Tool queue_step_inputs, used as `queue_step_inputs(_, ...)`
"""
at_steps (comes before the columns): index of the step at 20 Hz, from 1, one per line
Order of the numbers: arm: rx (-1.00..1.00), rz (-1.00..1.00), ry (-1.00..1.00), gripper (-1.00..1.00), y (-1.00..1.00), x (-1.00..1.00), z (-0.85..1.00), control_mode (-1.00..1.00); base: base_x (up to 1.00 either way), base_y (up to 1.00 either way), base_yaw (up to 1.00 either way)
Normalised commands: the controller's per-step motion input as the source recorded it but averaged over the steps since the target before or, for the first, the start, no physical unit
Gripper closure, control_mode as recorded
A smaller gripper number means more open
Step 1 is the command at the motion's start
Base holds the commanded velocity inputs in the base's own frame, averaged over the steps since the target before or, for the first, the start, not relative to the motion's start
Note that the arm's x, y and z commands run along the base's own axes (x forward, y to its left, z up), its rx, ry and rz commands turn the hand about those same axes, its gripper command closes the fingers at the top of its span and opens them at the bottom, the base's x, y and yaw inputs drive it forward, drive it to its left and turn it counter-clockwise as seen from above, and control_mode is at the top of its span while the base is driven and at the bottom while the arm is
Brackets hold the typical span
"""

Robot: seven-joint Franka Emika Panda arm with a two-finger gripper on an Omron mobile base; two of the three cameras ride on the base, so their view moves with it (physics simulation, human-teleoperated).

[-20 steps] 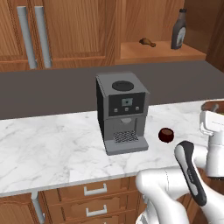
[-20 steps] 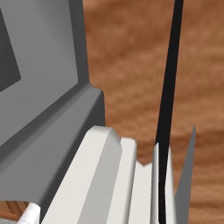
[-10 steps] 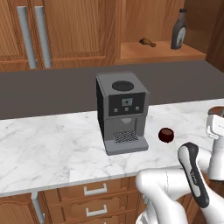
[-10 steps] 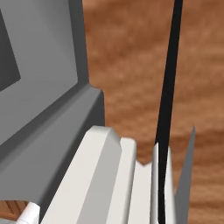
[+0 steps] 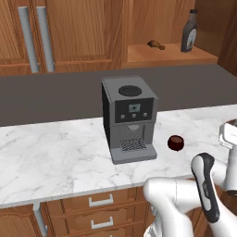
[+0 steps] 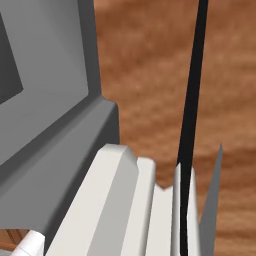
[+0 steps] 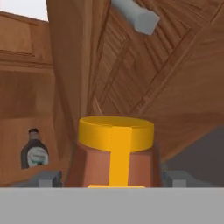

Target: Pick the syrup bottle and honey bottle from the cabinet and place them next to the mug.

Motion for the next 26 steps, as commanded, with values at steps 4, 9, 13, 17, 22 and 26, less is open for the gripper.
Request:
queue_step_inputs(4,-0.24,0.00,0.30,1.00,0.16,0.61,-0.73,-1.00,0.00,0.00,0.00)
queue_step_inputs(9,-0.03,0.00,0.02,1.00,0.08,0.15,-0.14,-1.00,0.00,0.00,0.00)
queue_step_inputs(13,-0.21,0.03,0.27,1.00,0.54,0.52,-0.96,-1.00,0.00,0.00,0.00)
queue_step_inputs(17,-0.22,0.05,0.27,1.00,0.73,0.84,-0.85,-1.00,0.00,0.00,0.00)
queue_step_inputs(22,-0.01,0.02,0.01,1.00,0.08,0.53,-0.09,-1.00,0.00,0.00,0.00)
queue_step_inputs(26,0.00,0.06,-0.01,1.00,0.00,1.00,-0.37,-1.00,0.00,0.00,0.00)
